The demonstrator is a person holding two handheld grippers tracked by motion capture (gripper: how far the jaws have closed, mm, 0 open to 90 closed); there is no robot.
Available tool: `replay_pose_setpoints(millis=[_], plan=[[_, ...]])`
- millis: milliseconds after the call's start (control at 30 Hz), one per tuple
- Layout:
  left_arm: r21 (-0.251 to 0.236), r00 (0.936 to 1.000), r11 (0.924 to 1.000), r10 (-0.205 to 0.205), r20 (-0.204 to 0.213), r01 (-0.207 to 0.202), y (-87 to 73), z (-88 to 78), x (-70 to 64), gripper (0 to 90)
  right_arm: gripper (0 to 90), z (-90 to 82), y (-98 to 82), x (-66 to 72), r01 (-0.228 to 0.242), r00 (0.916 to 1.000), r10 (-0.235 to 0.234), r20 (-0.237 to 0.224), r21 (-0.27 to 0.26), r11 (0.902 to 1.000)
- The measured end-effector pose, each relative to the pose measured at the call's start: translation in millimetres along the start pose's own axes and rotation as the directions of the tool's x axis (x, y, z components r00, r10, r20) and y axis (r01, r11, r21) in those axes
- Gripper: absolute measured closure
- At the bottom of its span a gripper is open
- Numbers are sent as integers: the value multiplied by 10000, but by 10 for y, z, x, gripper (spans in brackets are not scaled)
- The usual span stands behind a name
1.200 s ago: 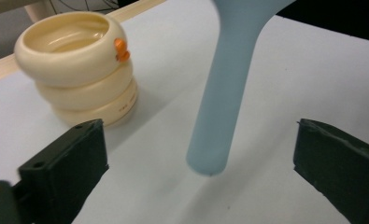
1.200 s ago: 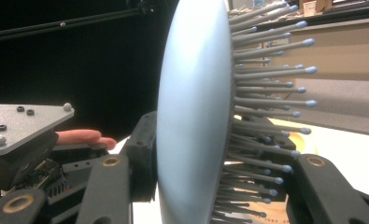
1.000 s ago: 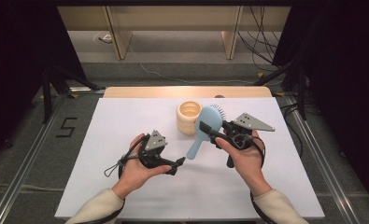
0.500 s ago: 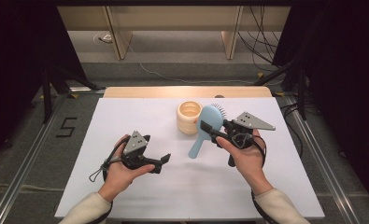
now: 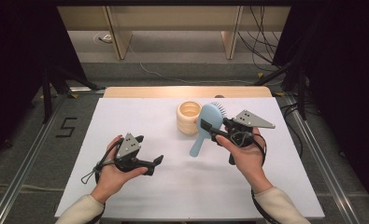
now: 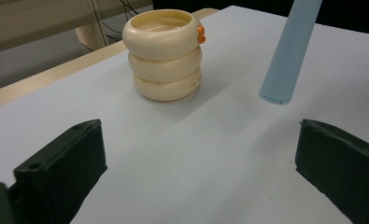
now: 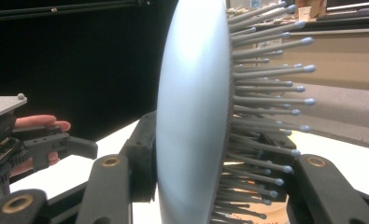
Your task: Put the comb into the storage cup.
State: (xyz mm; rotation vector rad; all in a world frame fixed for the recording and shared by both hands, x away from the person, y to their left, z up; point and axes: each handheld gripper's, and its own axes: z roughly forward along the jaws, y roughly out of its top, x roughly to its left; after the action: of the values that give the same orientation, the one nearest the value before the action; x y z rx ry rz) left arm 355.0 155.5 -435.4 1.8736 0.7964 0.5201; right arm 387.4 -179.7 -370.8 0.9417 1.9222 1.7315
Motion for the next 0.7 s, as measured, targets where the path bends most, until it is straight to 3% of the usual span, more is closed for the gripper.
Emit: replay_pose_setpoints(millis=[233, 700], plan=[[-63, 9997, 9997, -241, -21, 240, -77, -47, 51, 26, 511, 28, 70, -10, 121, 9999, -121, 36, -14, 9999], [-23, 9996, 9996, -291, 5, 291, -115, -31, 63, 39, 510, 60, 130, -72, 203, 9994, -200, 290, -101, 9997]])
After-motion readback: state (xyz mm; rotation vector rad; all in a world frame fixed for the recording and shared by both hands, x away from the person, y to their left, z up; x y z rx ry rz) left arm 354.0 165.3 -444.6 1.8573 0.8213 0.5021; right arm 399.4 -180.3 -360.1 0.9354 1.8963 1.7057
